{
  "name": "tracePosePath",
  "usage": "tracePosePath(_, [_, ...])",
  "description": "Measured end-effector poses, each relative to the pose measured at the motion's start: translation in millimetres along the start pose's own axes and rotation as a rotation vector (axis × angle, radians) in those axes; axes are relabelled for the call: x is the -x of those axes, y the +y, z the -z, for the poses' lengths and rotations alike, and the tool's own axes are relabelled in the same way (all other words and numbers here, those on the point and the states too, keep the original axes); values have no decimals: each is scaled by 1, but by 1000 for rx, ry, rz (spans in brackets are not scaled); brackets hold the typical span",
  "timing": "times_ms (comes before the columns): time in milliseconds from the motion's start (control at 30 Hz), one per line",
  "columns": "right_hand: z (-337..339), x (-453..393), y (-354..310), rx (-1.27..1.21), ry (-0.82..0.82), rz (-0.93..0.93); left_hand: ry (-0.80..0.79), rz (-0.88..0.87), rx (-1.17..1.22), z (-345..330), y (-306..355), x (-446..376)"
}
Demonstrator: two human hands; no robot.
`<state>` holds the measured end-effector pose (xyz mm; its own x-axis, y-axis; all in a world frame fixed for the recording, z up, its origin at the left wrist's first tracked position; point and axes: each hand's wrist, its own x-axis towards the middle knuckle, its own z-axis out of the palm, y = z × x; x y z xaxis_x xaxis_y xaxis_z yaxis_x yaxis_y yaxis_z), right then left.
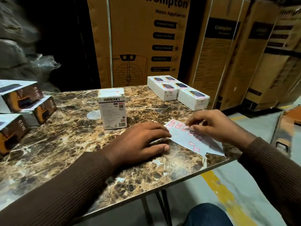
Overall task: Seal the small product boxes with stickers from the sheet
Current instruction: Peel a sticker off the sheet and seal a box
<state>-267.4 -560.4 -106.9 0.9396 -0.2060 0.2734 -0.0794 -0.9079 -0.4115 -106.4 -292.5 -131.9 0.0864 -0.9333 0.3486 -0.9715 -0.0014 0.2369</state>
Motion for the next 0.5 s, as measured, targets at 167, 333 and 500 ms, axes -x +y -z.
tracePosePath(167, [-7,4,0,72,-24,77,-36,18,-4,-4,11,-10])
tracePosePath(333, [-12,5,-12,112,-31,114,-72,38,-9,-7,10,-9])
tracePosePath(500, [-12,-2,-19,205,-31,144,-76,46,-13,-8,7,-8])
